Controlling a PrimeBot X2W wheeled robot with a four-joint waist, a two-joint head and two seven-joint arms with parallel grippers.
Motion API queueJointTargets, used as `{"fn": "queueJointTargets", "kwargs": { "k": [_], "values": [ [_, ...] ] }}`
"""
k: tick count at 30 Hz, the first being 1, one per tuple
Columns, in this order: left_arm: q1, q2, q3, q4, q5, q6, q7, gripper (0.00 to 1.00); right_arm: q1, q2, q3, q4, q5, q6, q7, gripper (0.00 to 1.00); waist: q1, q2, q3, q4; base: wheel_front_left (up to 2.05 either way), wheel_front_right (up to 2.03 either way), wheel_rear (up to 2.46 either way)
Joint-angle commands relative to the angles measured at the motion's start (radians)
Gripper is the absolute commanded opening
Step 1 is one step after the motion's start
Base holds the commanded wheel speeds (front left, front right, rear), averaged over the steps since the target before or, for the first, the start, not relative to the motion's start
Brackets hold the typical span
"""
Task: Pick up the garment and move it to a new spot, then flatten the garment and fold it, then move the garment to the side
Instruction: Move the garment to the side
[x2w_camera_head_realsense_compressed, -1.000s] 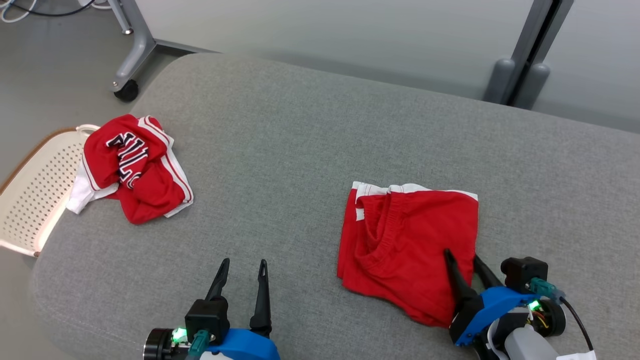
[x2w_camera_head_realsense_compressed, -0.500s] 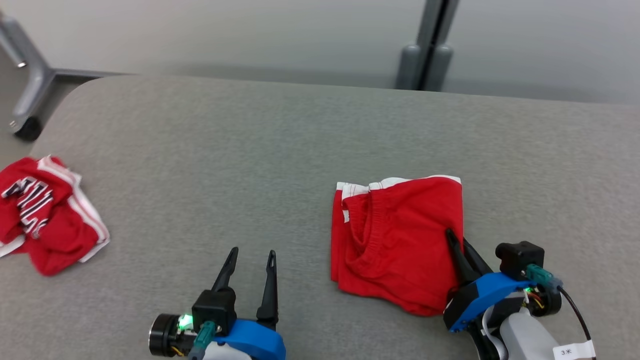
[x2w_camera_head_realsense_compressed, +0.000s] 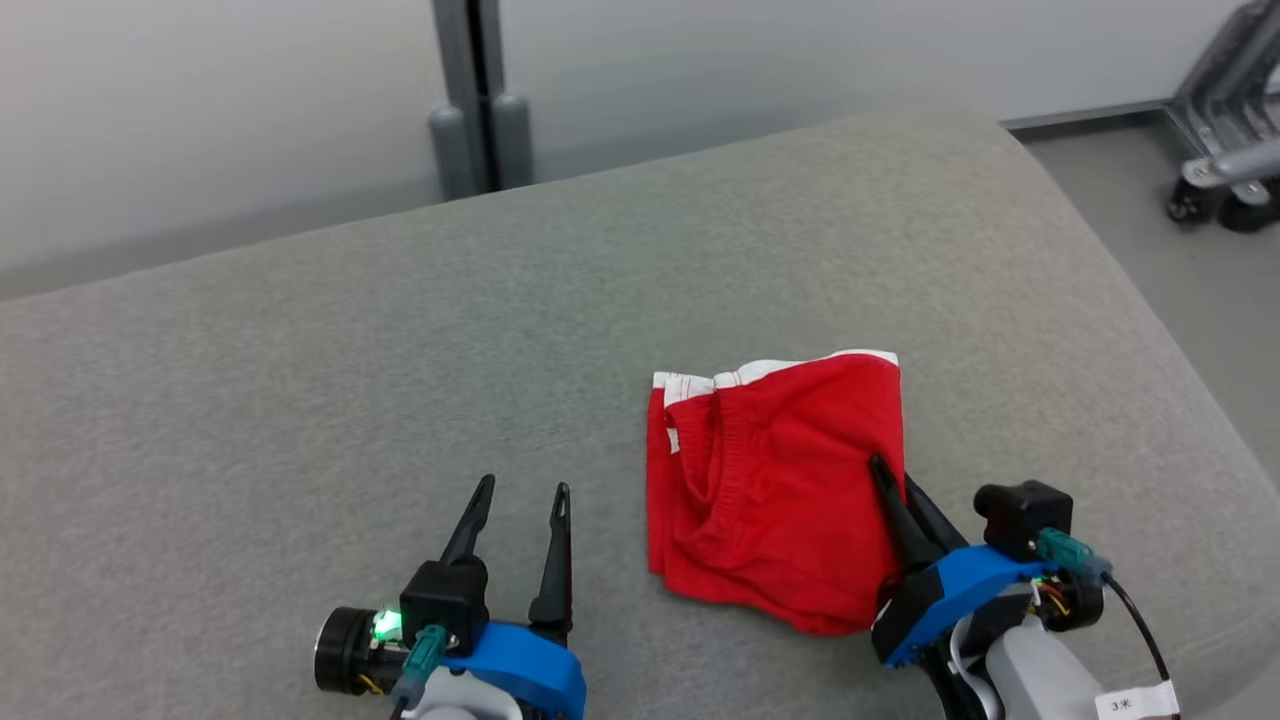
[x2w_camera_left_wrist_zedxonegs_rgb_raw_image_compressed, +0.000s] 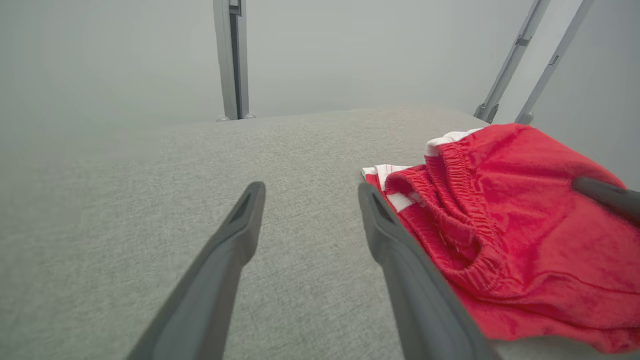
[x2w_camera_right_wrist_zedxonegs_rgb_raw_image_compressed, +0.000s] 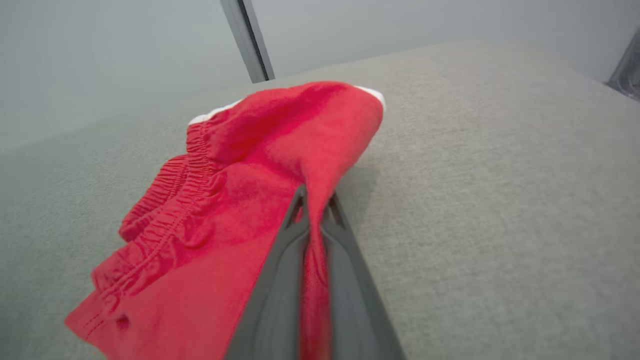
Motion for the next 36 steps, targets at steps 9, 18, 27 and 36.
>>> {"fn": "queueJointTargets", "kwargs": {
  "k": [9, 18, 27, 36],
  "values": [
    [-0.048, 0.001, -0.014, 0.023, 0.016, -0.006, -0.003, 1.0, -0.021, -0.006, -0.03, 0.022, -0.059, 0.0, -0.001, 0.0, 0.0001, 0.0001, 0.016, -0.102, 0.0, 0.0, 0.0],
    [-0.085, 0.001, -0.02, 0.045, 0.048, -0.014, -0.003, 1.0, -0.132, -0.152, -0.09, 0.094, -0.208, 0.0, -0.001, 0.0, 0.0001, 0.0001, 0.097, -0.032, 0.0, 0.0, 0.0],
    [-0.126, 0.0, -0.019, 0.048, 0.08, -0.014, -0.003, 1.0, -0.283, -0.332, -0.226, 0.236, -0.344, 0.0, -0.001, 0.0, 0.0001, 0.0001, 0.188, 0.073, 0.0, 0.0, 0.0],
    [-0.158, 0.0, -0.014, 0.029, 0.1, 0.0, -0.003, 1.0, -0.356, -0.436, -0.495, 0.324, -0.518, 0.0, -0.001, 0.0, 0.0001, 0.0001, 0.263, 0.161, 0.0, 0.0, 0.0]
  ]
}}
